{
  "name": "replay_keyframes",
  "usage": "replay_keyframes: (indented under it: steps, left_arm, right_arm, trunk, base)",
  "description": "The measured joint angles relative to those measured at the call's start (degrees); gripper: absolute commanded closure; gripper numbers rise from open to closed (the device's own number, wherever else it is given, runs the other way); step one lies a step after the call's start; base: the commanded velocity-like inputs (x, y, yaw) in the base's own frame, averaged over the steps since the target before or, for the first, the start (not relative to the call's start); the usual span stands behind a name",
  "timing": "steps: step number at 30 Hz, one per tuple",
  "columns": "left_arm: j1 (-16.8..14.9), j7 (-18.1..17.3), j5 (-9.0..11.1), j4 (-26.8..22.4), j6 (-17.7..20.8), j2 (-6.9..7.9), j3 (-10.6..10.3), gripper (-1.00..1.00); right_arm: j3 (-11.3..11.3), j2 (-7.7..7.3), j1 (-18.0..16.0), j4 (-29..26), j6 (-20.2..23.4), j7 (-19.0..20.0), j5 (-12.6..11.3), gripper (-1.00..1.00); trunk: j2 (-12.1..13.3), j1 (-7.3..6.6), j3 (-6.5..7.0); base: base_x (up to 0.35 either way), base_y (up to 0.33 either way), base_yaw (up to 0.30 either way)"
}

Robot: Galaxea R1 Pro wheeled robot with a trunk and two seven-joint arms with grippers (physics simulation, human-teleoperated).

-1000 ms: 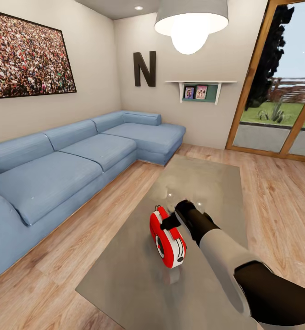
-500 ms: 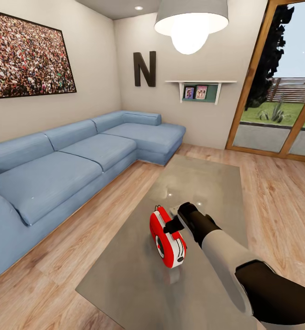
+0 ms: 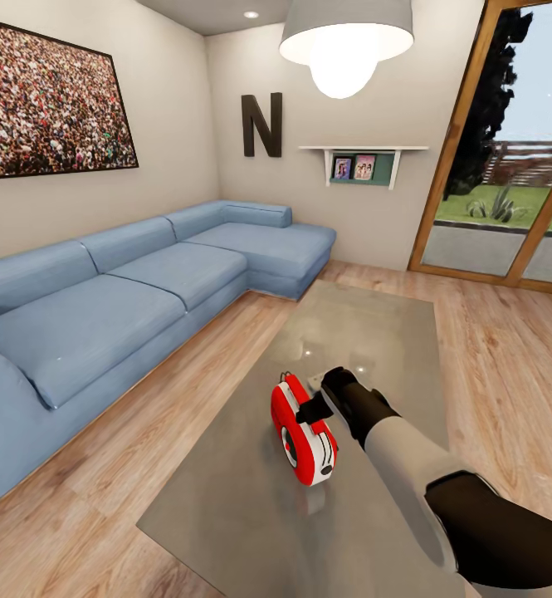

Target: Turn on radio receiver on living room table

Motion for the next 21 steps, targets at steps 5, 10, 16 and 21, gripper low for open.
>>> replay_keyframes:
  steps: [5,10,16,21]
  left_arm:
    - [0.0,0.0,0.0,0.0,0.0,-0.03,0.0,-1.00]
    - [0.0,0.0,0.0,0.0,0.0,-0.03,0.0,-1.00]
    - [0.0,-0.1,0.5,-0.1,0.0,-0.18,-0.1,-1.00]
    - [0.0,-0.3,0.7,-0.2,0.0,-0.56,-0.1,-1.00]
  right_arm:
    - [0.0,0.13,0.0,0.4,0.0,0.3,0.0,-1.00]
    - [0.0,0.14,0.0,2.0,0.0,0.1,0.1,-1.00]
    - [0.0,0.15,0.0,2.6,0.0,0.0,0.1,-1.00]
    - [0.0,0.14,0.0,2.7,0.0,-0.1,0.1,-1.00]
  trunk:
    - [0.0,0.00,0.00]
    - [0.0,0.00,0.00]
    - [0.0,0.00,0.00]
    - [0.0,0.00,0.00]
  base:
    - [0.000,0.000,0.000]
    - [0.000,0.000,0.000]
    - [0.000,0.000,0.000]
    - [0.000,0.000,0.000]
